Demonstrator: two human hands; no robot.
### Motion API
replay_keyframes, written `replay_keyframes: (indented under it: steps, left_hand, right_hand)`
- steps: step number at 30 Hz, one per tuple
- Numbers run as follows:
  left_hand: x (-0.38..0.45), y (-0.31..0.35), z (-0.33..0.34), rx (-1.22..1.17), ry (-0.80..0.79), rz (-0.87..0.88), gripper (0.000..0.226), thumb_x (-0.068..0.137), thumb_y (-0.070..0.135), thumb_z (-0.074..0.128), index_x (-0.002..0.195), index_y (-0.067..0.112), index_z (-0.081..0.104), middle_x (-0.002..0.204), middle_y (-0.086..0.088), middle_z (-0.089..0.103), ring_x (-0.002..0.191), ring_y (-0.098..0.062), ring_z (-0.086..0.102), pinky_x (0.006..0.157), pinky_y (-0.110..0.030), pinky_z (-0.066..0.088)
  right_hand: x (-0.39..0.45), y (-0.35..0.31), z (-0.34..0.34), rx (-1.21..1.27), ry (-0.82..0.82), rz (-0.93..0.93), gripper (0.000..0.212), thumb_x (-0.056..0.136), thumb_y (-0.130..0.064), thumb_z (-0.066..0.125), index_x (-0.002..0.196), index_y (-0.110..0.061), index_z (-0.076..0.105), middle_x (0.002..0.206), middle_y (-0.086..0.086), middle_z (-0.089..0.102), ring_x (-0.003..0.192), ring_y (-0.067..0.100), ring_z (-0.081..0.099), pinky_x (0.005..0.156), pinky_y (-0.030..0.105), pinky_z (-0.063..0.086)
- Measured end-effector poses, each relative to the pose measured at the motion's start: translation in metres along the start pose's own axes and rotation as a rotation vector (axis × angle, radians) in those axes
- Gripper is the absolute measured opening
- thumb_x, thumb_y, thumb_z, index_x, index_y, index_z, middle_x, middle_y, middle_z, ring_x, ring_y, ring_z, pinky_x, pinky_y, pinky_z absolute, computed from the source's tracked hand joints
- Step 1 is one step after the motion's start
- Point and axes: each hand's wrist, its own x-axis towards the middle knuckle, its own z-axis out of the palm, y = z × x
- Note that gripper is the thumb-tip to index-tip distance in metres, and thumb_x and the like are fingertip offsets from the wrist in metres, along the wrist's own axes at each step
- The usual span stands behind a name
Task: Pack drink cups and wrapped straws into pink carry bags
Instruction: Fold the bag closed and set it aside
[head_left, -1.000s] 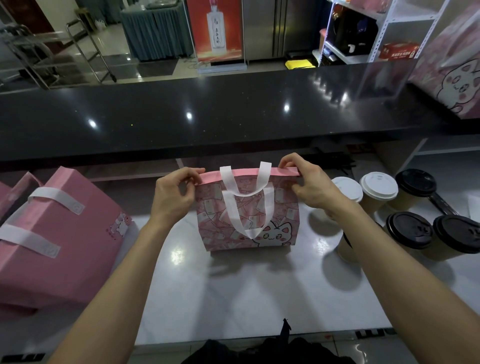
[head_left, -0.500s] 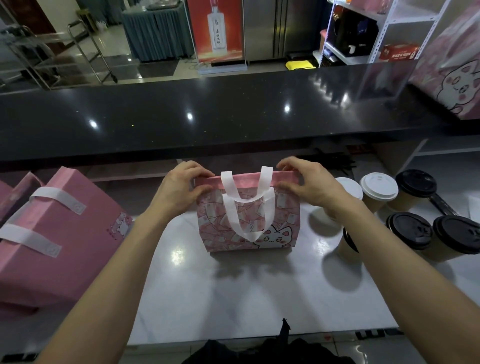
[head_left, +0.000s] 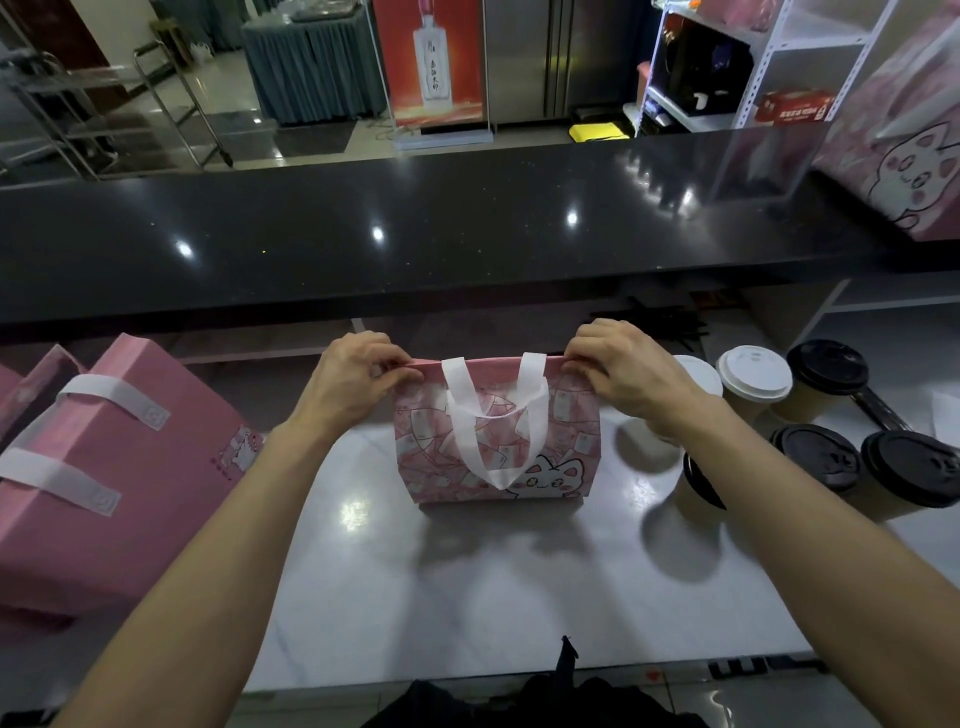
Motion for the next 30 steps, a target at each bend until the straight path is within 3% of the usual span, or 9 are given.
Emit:
replay_keyframes:
  steps: [4, 7, 10, 13, 15, 19, 23, 26, 30]
  left_hand:
    - [0.001, -0.001, -0.022, -0.088, -0.167, -0.017, 0.029, 0.091, 0.057, 0.08, 0.104, 0.031, 0.085, 0.099, 0.021, 0.069, 0.094, -0.007, 0.065, 0.081, -0.035, 0.06]
    - [0.015, 0.007, -0.041, -0.122, -0.22, -0.063, 0.05, 0.091, 0.073, 0.055, 0.104, 0.034, 0.084, 0.111, 0.019, 0.069, 0.104, -0.006, 0.066, 0.091, -0.038, 0.06]
    - [0.037, 0.037, -0.042, -0.11, -0.212, -0.023, 0.056, 0.089, 0.081, 0.058, 0.114, 0.036, 0.081, 0.112, 0.021, 0.071, 0.105, 0.0, 0.066, 0.091, -0.031, 0.059]
    - [0.054, 0.067, -0.028, -0.033, -0.404, 0.043, 0.061, 0.083, 0.077, 0.075, 0.127, 0.034, 0.076, 0.118, 0.019, 0.071, 0.106, -0.001, 0.066, 0.09, -0.028, 0.059]
    - [0.056, 0.075, -0.014, 0.077, -0.459, 0.084, 0.049, 0.085, 0.066, 0.081, 0.12, 0.031, 0.079, 0.109, 0.017, 0.071, 0.098, -0.003, 0.064, 0.085, -0.03, 0.059]
    - [0.049, 0.074, 0.001, 0.113, -0.353, 0.146, 0.021, 0.092, 0.046, 0.083, 0.1, 0.026, 0.083, 0.09, 0.017, 0.067, 0.086, -0.012, 0.066, 0.078, -0.039, 0.058]
    - [0.042, 0.067, 0.006, 0.076, -0.261, 0.173, 0.017, 0.093, 0.04, 0.082, 0.093, 0.023, 0.083, 0.086, 0.014, 0.069, 0.081, -0.013, 0.064, 0.077, -0.045, 0.058]
    - [0.037, 0.056, 0.001, -0.033, -0.302, 0.097, 0.039, 0.092, 0.067, 0.072, 0.107, 0.034, 0.084, 0.096, 0.019, 0.073, 0.087, -0.003, 0.066, 0.08, -0.035, 0.061]
    - [0.022, 0.023, -0.031, -0.237, -0.354, -0.067, 0.088, 0.077, 0.098, 0.058, 0.139, 0.037, 0.072, 0.12, 0.02, 0.074, 0.111, 0.001, 0.069, 0.095, -0.023, 0.056]
  right_hand:
    - [0.0, 0.001, -0.015, 0.071, -0.098, 0.146, 0.038, 0.102, -0.056, 0.062, 0.1, -0.024, 0.082, 0.096, -0.014, 0.068, 0.092, 0.012, 0.063, 0.085, 0.043, 0.056]
    - [0.019, -0.012, -0.035, 0.203, 0.039, 0.253, 0.056, 0.102, -0.07, 0.046, 0.101, -0.029, 0.083, 0.099, -0.014, 0.072, 0.091, 0.009, 0.067, 0.085, 0.042, 0.057]
    - [0.053, -0.039, -0.045, 0.185, -0.052, 0.218, 0.062, 0.091, -0.082, 0.057, 0.12, -0.031, 0.079, 0.112, -0.016, 0.07, 0.101, 0.006, 0.065, 0.089, 0.032, 0.056]
    - [0.071, -0.064, -0.037, -0.005, -0.383, 0.137, 0.052, 0.083, -0.074, 0.077, 0.113, -0.032, 0.078, 0.107, -0.016, 0.068, 0.099, 0.009, 0.064, 0.085, 0.034, 0.057]
    - [0.073, -0.07, -0.025, -0.078, -0.424, 0.116, 0.032, 0.086, -0.058, 0.083, 0.099, -0.029, 0.077, 0.098, -0.013, 0.067, 0.094, 0.014, 0.066, 0.081, 0.039, 0.059]
    - [0.065, -0.069, -0.009, -0.08, -0.302, -0.012, 0.016, 0.095, -0.033, 0.079, 0.092, -0.018, 0.074, 0.092, -0.006, 0.063, 0.094, 0.023, 0.062, 0.086, 0.048, 0.054]
    - [0.059, -0.064, -0.001, -0.119, -0.204, -0.151, 0.013, 0.098, -0.023, 0.073, 0.091, -0.013, 0.076, 0.091, -0.001, 0.069, 0.093, 0.026, 0.062, 0.085, 0.044, 0.049]
    - [0.053, -0.056, -0.004, -0.04, -0.196, -0.087, 0.031, 0.102, -0.049, 0.068, 0.105, -0.021, 0.082, 0.102, -0.007, 0.073, 0.103, 0.017, 0.063, 0.092, 0.037, 0.05]
    - [0.026, -0.029, -0.023, 0.295, -0.023, 0.226, 0.062, 0.1, -0.072, 0.046, 0.135, -0.028, 0.073, 0.129, -0.012, 0.073, 0.118, 0.007, 0.065, 0.102, 0.033, 0.052]
